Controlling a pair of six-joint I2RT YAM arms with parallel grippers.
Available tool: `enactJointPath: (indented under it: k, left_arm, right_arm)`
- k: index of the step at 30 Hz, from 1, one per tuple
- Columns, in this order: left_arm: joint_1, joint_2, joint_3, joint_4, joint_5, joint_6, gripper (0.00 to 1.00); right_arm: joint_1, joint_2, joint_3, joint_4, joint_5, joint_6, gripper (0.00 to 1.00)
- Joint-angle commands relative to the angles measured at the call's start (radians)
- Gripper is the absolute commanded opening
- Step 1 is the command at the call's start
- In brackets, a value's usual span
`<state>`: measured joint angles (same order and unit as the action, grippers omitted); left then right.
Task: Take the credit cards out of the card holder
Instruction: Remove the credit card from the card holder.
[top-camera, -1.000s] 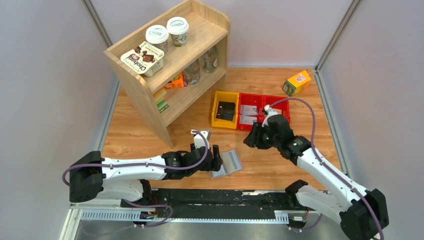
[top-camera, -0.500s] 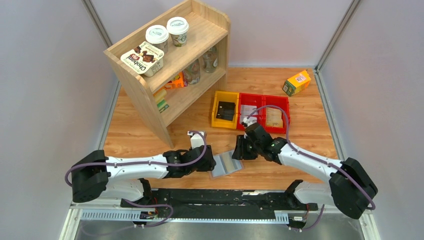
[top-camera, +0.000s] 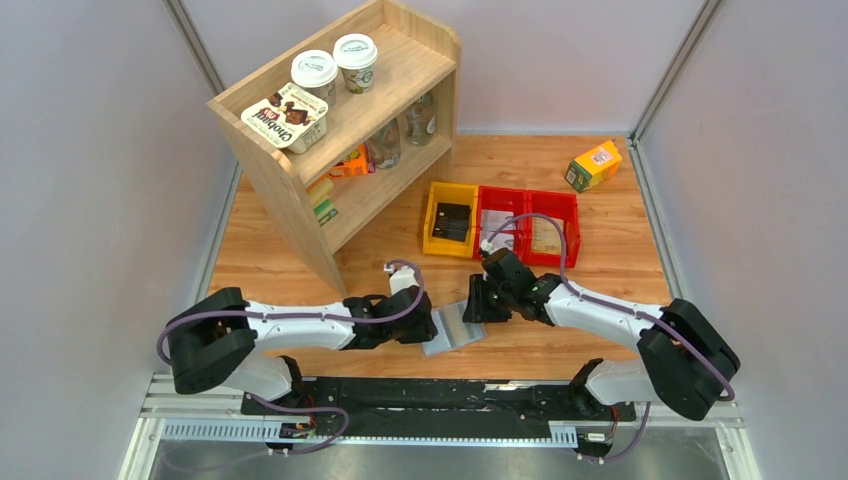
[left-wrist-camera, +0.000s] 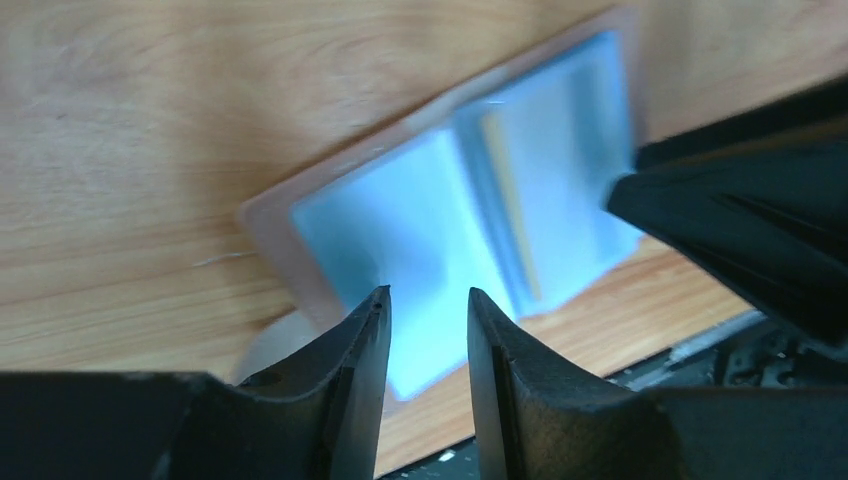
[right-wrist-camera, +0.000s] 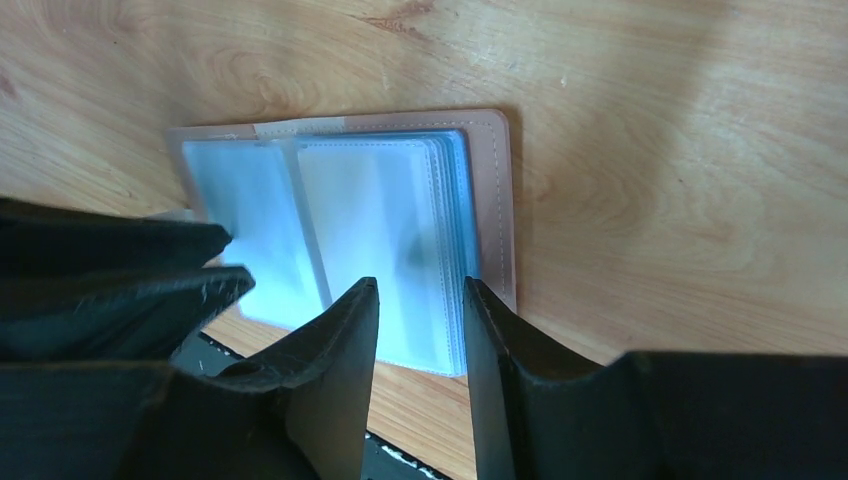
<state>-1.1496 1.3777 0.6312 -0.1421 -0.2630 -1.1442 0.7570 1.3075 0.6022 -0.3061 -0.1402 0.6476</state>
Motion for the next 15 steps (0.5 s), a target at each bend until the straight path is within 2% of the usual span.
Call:
enactJointPath:
  k: [1,15]
  left_arm:
    - [0.054,0.018,-0.088,0.113,0.094,-0.095,0.41]
    - [0.076,0.040,-0.122,0.168,0.128,-0.118,0.38]
  right_arm:
    - [0.008,0.018,0.027,0.045,-0.005,0.009,0.39]
    - [0.019,0.004,0.025,0.105,-0.105,0.030,0.31]
